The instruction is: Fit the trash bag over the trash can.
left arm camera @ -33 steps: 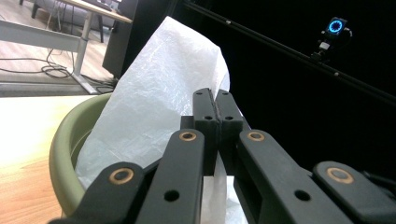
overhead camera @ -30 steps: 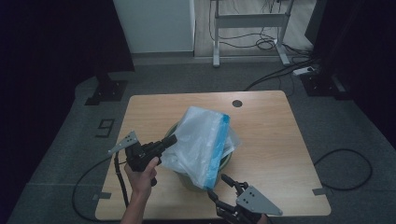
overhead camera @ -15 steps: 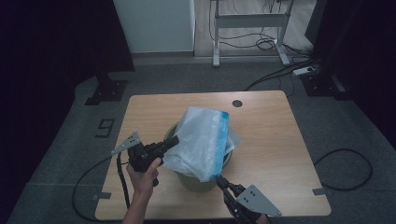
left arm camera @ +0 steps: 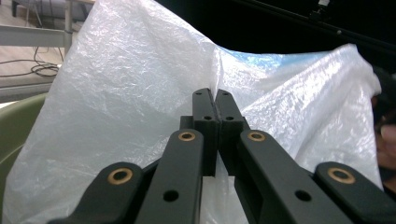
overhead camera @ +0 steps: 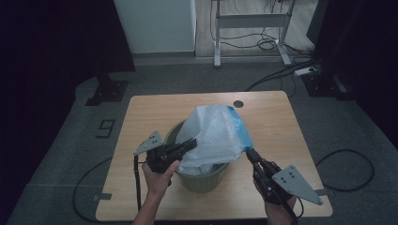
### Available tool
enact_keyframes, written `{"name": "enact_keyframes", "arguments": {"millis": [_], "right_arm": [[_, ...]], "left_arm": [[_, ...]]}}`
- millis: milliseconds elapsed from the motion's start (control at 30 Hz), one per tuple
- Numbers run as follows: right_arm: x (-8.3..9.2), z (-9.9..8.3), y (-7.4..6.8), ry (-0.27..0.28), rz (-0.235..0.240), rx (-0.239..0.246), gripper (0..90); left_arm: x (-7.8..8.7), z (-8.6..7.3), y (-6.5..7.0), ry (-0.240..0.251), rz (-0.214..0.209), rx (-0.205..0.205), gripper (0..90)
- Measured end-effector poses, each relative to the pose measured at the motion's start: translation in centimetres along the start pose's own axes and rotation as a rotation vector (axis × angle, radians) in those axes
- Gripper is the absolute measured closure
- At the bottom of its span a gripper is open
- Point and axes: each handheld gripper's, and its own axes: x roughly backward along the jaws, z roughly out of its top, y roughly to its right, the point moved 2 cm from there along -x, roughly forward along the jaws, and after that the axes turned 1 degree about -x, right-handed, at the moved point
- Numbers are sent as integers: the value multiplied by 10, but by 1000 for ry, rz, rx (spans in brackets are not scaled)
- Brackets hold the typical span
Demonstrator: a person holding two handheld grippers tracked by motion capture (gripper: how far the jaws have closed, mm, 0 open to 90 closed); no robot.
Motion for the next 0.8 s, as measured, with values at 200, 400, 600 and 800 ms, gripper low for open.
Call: {"name": "enact_keyframes", "arguments": {"millis": [200,400,600,800], "right_arm": [[-5,5,-8,20,71,-2,889],[-13,1,-27,15,159,41,889],[-16,0,-32,-2,187,58,889],[-19,-1,-35,-17,209,76,889]], "left_arm": [[12,-1,2,-20,14,-15,845],[22,14,2,-38,92,-83,556],[21,37,1,-42,151,-130,470],[6,51,-9,-111,150,-127,449]]}}
